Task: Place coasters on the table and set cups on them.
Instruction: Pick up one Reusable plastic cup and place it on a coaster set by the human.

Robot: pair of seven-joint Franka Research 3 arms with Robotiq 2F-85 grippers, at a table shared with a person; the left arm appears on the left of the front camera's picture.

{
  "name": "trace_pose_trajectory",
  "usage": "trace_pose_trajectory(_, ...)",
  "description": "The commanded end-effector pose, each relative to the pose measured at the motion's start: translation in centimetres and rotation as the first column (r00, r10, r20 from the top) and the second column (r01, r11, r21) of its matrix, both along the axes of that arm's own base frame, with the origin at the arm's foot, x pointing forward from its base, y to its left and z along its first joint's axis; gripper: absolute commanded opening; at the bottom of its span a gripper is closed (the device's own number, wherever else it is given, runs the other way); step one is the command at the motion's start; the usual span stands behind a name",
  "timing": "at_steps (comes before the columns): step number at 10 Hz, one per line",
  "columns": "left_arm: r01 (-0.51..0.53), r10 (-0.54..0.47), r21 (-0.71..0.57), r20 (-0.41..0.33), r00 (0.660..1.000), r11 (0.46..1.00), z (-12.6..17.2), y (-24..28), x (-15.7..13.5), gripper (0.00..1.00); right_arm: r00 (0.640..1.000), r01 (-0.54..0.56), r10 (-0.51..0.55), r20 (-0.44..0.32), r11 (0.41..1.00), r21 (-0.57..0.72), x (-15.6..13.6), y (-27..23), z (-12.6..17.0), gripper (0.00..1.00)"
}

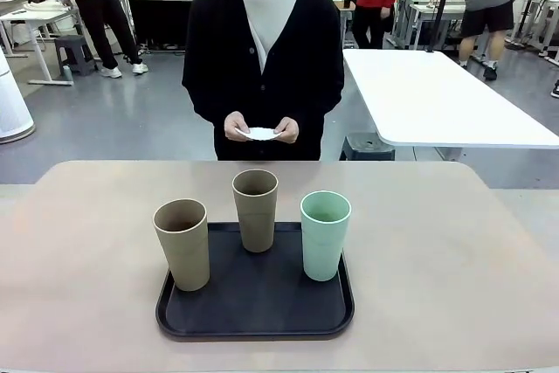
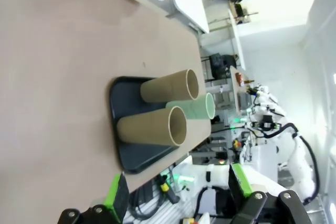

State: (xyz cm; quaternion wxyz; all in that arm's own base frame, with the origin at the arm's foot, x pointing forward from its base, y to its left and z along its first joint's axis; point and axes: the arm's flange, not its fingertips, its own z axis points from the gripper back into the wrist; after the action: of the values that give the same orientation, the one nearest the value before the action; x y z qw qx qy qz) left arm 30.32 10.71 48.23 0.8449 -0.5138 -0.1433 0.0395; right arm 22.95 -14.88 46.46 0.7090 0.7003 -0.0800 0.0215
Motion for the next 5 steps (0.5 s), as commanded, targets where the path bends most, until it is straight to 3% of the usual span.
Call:
trace_pose_trajectory(1,0.007,-0.007,0.012,0.001,1.0,1.0,-0.1,-0.1,-0.2,1.0,0.999,0.007,-0.013,-0.043,0.992,-0.123,0.4,0.4,-0.2,1.0)
trace_pose_trajectory(5,0.015,-0.014,0.018,-0.022,1.0,1.0,-1.2,-0.5,0.1,1.0,0.992,0.016,-0.043,-0.119,0.976,-0.219,1.4,0.6,-1.5,1.0)
